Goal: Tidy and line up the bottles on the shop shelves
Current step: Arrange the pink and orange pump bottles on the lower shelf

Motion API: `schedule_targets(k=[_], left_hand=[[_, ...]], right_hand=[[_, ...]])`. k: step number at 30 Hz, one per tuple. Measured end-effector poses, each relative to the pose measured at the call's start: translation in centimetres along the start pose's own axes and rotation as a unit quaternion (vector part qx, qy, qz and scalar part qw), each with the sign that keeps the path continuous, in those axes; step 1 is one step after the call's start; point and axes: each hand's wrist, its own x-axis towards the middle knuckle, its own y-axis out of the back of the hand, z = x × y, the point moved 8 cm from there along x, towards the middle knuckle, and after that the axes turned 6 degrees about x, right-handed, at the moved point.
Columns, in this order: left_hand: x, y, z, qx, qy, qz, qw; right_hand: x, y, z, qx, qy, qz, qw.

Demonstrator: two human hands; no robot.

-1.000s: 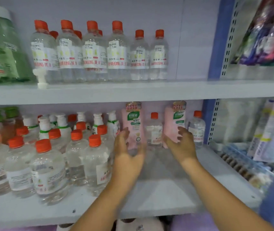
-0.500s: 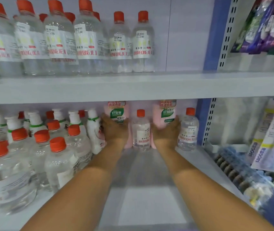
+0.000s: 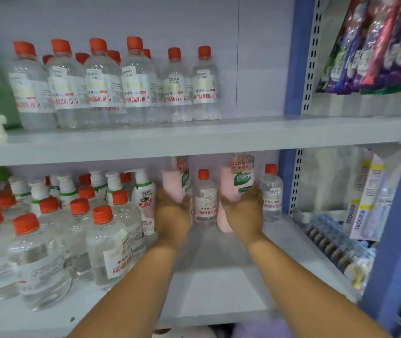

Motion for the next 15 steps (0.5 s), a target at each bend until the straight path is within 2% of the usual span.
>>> schedule_targets(k=[7, 10, 12, 15], left_hand=[[-4.1, 3.3, 1.3, 0.035, 0.029, -0.072, 0.996], [-6.7, 6.0, 1.2, 0.003, 0.017, -0.076, 0.997], [-8.2, 8.1, 1.0, -0.011, 0.009, -0.067, 0.998], [-9.8, 9.9, 0.7, -0.042, 0.005, -0.081, 0.996]], right_hand=[[-4.0, 2.6, -1.7, -0.054, -0.024, -0.075, 0.995], [-7.6, 5.1, -3.0, -0.077, -0.003, -0.048, 0.996], [-9.9, 7.1, -3.6, -0.055, 0.017, -0.024, 0.998], [-11.5, 9.5, -3.8, 0.011, 0.038, -0.045, 0.998]])
